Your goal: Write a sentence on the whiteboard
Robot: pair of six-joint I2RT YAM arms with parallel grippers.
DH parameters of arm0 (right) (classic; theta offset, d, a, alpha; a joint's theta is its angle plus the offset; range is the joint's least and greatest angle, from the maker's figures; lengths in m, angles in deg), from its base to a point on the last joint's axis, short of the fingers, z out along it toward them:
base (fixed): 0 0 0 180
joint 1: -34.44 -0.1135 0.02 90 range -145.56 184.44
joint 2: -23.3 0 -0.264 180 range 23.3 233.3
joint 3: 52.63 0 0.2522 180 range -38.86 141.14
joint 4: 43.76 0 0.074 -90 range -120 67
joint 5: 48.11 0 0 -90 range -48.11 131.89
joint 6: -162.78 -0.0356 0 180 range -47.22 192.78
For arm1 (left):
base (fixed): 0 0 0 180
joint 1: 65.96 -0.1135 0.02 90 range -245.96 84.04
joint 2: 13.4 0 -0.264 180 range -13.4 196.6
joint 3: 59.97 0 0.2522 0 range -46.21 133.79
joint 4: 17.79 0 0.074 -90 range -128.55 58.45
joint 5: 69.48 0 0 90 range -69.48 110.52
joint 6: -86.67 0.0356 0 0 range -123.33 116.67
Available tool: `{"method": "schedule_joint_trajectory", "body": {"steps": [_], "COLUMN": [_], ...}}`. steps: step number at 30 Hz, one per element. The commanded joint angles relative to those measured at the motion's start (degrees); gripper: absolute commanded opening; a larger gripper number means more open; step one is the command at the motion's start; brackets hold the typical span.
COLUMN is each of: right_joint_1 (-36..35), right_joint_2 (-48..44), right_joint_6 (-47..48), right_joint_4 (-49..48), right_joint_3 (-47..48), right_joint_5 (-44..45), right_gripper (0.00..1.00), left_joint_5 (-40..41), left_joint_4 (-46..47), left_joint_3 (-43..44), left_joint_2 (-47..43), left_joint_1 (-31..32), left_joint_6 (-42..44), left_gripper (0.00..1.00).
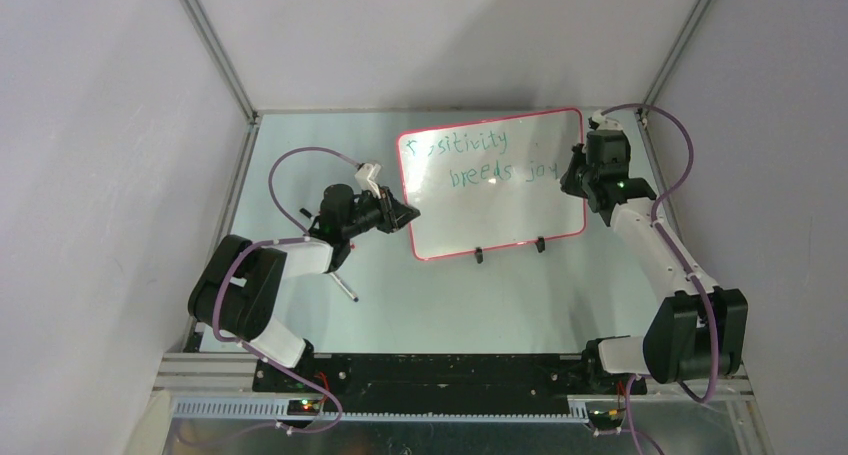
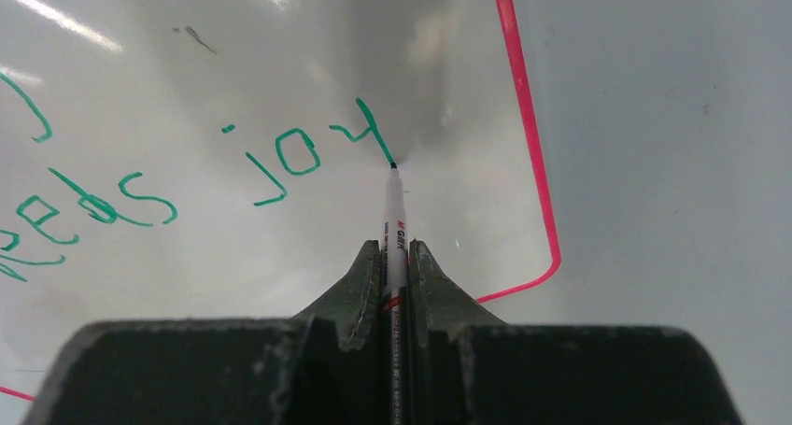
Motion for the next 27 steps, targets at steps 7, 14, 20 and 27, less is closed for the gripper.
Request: {"method": "schedule_joint_trajectory", "body": {"steps": [7,14,20,27], "right_joint_1": [-0.5,-1.5,-2.0,-2.2], "right_joint_2": [-1.4,-0.8,-0.4,-1.6], "right_joint_6": [-0.4,-0.1,-0.4,-0.7], "right_joint_4": [-0.1,-1.2,-2.5,-1.5], "right_joint_3": [-1.6,-1.6,-1.4,0.4], "right_joint_5": [-0.5,-1.6,-2.8,-4.7], "right_gripper": [0.00,0.00,0.00,0.00], "left_joint_5": [2.0,2.0,2.0,2.0], "left_joint_4": [0.8,0.8,0.7,0.6], "left_joint_3": [0.9,1.0,1.1,1.2], "left_joint_2": [-1.7,-1.5,-1.4,-1.4], "left_joint_1": [0.4,0.5,0.5,0.4], "left_joint_6": [3.5,3.5,3.5,3.5], "left_gripper": [0.24,0.23,0.23,0.24]}}
